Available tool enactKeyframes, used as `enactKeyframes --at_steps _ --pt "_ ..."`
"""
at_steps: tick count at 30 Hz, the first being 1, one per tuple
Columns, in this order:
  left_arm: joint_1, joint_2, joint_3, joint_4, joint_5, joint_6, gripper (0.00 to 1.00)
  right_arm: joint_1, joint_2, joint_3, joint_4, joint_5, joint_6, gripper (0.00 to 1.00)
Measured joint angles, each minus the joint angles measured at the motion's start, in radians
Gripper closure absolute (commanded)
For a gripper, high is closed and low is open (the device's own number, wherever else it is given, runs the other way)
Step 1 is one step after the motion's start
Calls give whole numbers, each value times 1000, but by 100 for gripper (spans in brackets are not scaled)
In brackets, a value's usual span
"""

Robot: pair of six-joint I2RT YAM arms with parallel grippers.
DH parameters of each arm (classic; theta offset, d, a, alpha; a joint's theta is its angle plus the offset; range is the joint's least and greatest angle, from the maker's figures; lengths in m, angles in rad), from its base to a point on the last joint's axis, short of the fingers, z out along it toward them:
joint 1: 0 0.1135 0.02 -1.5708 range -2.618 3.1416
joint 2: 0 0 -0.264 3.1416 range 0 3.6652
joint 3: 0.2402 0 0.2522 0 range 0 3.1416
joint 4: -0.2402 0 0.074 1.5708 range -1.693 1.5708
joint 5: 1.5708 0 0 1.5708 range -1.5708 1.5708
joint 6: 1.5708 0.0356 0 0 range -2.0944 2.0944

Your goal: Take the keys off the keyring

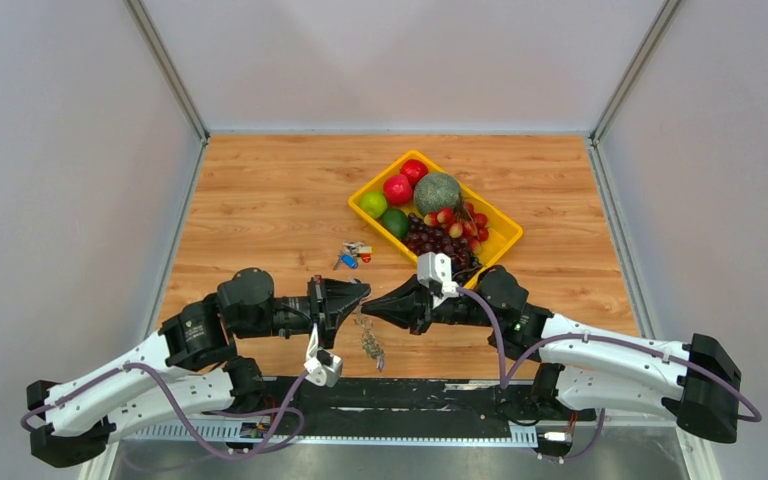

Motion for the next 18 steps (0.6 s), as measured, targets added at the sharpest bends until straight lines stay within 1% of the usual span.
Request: enactKeyframes --at_steps 7,18 --pt "0 19 21 -35 -2 -26 100 34 2 36 -92 59 -75 100" --pt "0 32 35 -52 -6 -71 100 75 -22 52 -165 134 -153 100"
